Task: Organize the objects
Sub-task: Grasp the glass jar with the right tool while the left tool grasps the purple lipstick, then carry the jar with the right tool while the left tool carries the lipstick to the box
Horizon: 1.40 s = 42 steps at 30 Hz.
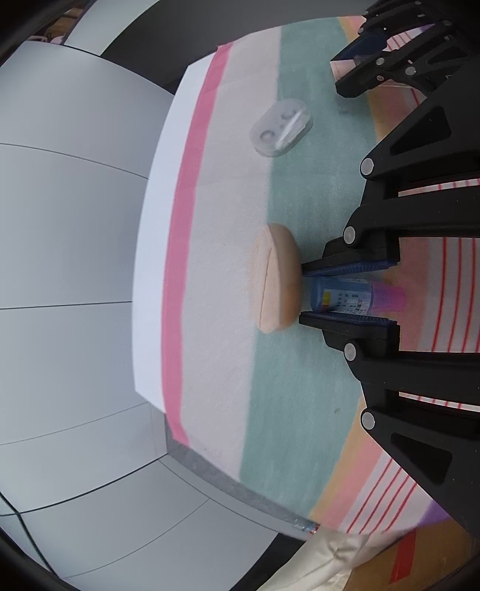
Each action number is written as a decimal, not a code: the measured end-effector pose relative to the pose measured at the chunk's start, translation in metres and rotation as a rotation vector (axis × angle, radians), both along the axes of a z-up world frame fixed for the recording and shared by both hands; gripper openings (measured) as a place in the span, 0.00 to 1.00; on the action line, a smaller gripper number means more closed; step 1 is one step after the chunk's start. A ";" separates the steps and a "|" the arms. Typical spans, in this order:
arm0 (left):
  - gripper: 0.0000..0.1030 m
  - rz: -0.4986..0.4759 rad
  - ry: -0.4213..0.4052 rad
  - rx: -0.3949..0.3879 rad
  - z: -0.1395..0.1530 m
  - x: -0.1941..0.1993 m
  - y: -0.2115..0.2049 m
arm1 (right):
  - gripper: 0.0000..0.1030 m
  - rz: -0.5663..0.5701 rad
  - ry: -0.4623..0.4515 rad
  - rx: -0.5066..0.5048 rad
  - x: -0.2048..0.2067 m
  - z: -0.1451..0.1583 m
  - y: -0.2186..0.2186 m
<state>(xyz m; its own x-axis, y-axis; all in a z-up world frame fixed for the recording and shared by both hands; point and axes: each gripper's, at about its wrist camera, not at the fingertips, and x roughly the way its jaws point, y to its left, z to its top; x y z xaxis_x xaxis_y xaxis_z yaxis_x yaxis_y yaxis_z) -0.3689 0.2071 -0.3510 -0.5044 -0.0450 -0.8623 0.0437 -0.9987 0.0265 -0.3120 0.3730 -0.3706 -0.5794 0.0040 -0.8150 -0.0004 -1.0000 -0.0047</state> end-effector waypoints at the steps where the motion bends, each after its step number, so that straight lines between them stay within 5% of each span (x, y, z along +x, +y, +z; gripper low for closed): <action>1: 0.19 0.000 0.003 0.000 0.004 0.001 -0.001 | 0.28 0.000 0.003 -0.001 0.001 0.004 0.000; 17: 0.19 0.032 0.105 0.039 0.103 0.044 -0.039 | 0.28 -0.003 0.060 -0.018 0.027 0.091 -0.013; 42: 0.19 0.148 0.183 0.009 0.194 0.148 -0.134 | 0.28 0.128 0.108 -0.056 0.109 0.167 -0.093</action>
